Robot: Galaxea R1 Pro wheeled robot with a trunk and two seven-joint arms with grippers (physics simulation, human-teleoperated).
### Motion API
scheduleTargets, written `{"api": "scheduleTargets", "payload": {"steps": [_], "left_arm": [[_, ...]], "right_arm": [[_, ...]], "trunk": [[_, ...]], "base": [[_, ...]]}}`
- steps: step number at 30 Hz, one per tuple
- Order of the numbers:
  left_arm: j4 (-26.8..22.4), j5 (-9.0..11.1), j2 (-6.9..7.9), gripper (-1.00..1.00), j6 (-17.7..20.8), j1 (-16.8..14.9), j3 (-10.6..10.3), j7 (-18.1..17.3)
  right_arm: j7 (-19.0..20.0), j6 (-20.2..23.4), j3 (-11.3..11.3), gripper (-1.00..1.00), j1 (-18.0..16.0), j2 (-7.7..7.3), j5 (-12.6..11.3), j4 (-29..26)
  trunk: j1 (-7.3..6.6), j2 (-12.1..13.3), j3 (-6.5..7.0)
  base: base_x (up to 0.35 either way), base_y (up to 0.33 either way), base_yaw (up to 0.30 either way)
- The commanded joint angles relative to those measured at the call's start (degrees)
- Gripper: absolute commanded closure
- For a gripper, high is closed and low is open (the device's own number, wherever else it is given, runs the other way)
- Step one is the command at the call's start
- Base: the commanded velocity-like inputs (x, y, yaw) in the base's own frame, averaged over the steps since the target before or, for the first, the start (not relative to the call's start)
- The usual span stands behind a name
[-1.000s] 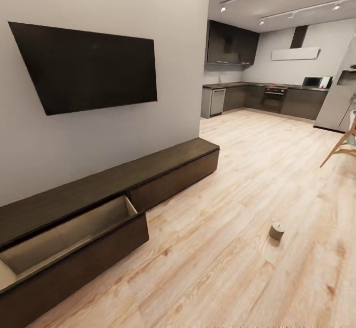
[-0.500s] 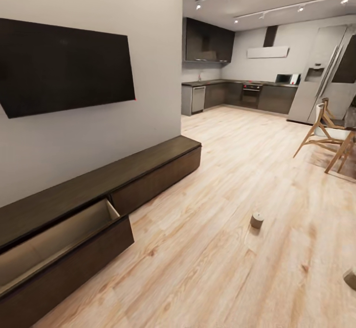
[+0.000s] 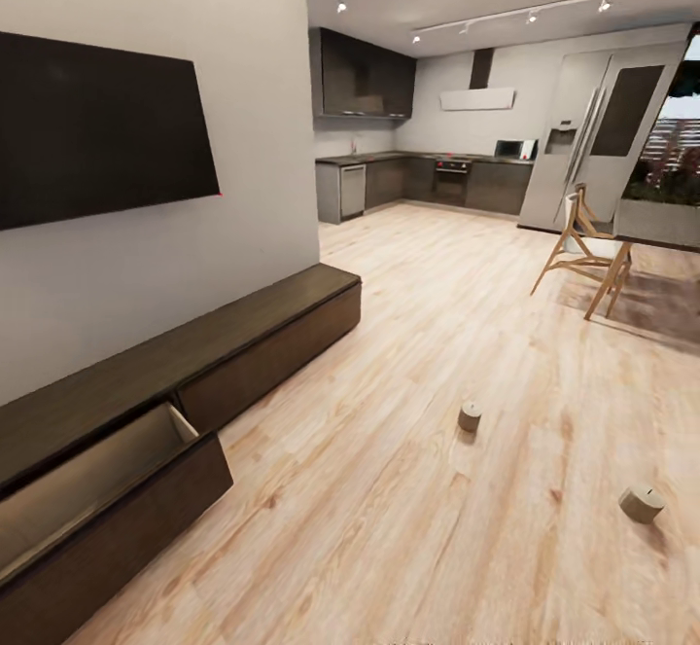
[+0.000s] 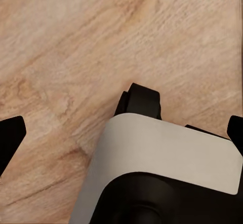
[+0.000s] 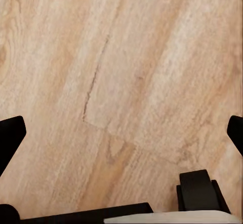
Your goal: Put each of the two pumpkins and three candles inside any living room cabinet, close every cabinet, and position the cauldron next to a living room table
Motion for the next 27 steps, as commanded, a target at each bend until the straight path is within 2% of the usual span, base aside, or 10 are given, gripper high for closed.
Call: {"api": "scheduleTargets", "payload": {"steps": [1, 12, 15, 20, 27], "left_arm": [[-0.24, 0.57, 0.06, -1.0, 0.29, 0.02, -0.48, 0.43], [-0.09, 0.63, -0.23, -1.0, 0.33, 0.21, -0.36, 0.17], [0.34, 0.48, -0.64, -1.0, 0.3, 1.11, -0.47, 0.19], [0.69, 0.61, -0.96, -1.0, 0.18, 4.45, -0.4, 0.33], [0.62, 0.79, -1.37, -1.0, -0.56, 5.06, -0.18, -0.07]], "right_arm": [[0.35, -0.32, -0.03, -1.0, -0.01, -0.02, -0.61, 0.25], [0.35, -0.31, 0.04, -1.0, 0.23, -0.07, -0.52, 0.24], [0.35, -0.32, 0.04, -1.0, 0.23, -0.04, -0.47, 0.25], [0.15, -0.76, 0.0, -1.0, 0.23, -0.05, -0.52, 0.25], [-0.16, -1.84, 0.04, -1.0, 0.23, -0.02, -0.52, 0.17]], "trunk": [[-0.01, -0.03, -0.09], [-0.01, -0.03, -0.58], [-0.01, -0.03, -0.72], [-0.01, -0.03, -0.95], [-0.01, -0.03, -1.33]], "base": [[0.0, 0.0, -0.253], [0.0, 0.0, -0.253], [0.0, 0.0, -0.253], [0.0, 0.0, -0.253], [0.0, 0.0, -0.245]]}}
